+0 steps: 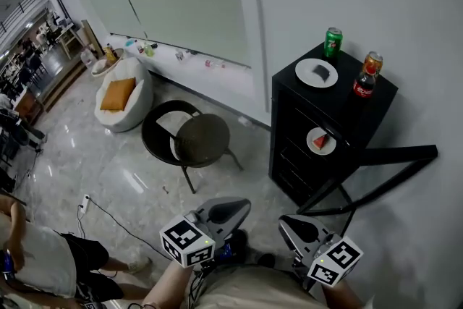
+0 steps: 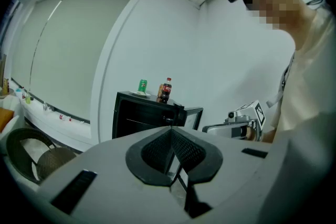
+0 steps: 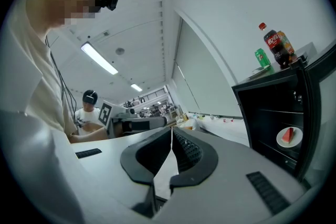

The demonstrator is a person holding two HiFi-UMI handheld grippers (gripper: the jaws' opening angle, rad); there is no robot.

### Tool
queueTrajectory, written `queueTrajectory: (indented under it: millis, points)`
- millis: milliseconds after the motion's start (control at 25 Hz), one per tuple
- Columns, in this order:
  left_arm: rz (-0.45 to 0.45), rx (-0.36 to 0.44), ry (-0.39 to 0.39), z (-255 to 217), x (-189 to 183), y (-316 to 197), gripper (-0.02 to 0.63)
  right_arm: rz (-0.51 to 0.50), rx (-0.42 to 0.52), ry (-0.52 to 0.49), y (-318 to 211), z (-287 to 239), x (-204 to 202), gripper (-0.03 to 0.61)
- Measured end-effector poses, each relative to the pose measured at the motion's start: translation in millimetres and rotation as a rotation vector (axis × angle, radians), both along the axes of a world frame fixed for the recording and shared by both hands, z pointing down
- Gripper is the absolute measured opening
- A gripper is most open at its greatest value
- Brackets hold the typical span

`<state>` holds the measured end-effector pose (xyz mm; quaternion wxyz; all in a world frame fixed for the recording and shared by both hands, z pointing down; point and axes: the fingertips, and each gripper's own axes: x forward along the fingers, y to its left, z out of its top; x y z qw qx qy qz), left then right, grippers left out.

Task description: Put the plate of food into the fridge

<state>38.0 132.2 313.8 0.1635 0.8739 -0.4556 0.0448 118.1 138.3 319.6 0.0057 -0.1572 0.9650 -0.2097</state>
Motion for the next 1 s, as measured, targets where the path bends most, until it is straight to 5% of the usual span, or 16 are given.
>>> queueTrajectory:
  millis: [480, 1000]
  points:
    - [0.055, 0.026, 0.042, 1, -13, -40, 0.011, 0.056, 0.009, 0.063, -35, 7, -9, 0.020]
    - [0.099, 0.064, 0.116, -1, -91, -76, 0.011, 0.113, 0.022, 0.135, -68, 2, -82, 0.020]
